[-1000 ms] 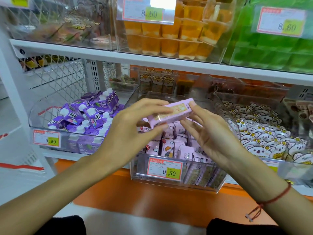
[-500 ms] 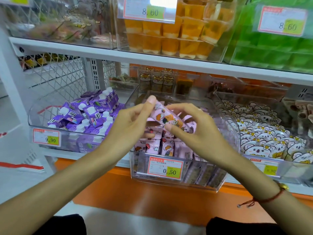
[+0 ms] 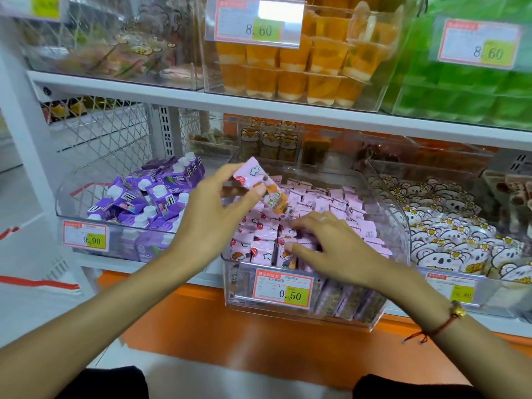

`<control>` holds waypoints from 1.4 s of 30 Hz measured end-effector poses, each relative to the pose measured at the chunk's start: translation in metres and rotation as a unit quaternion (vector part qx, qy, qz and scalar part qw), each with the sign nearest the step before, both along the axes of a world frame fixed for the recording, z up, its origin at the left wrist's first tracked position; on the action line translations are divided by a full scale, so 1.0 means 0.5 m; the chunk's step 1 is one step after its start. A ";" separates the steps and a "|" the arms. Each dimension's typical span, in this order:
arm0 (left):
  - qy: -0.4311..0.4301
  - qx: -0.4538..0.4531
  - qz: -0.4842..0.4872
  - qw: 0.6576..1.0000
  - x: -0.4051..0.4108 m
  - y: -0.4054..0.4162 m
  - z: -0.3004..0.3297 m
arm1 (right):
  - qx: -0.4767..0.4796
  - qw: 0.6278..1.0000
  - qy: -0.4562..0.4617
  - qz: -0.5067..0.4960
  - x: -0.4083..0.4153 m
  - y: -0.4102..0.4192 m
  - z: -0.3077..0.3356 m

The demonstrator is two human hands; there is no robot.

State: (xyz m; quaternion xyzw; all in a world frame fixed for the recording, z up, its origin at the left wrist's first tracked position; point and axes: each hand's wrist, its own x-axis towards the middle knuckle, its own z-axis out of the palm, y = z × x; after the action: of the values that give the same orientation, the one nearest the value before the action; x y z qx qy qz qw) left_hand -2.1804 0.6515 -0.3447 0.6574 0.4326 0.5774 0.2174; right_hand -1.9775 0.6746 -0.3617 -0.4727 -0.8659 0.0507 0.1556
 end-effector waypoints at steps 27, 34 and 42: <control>0.533 -0.031 -0.010 0.846 0.042 0.078 0.006 | -0.059 0.986 0.143 0.062 0.035 -0.002 -0.005; 0.454 0.032 0.025 0.890 0.020 0.020 -0.029 | -0.042 0.995 0.084 0.037 0.010 0.006 -0.008; 0.515 0.033 -0.014 0.857 0.015 0.025 -0.046 | -0.071 0.979 0.190 -0.024 0.018 0.047 0.043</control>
State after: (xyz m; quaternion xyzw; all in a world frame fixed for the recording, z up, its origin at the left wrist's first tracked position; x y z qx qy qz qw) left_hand -2.1728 0.6642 -0.3677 0.8735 0.4544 0.1673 -0.0501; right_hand -1.9687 0.6979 -0.3403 -0.4849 -0.8031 0.1973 0.2847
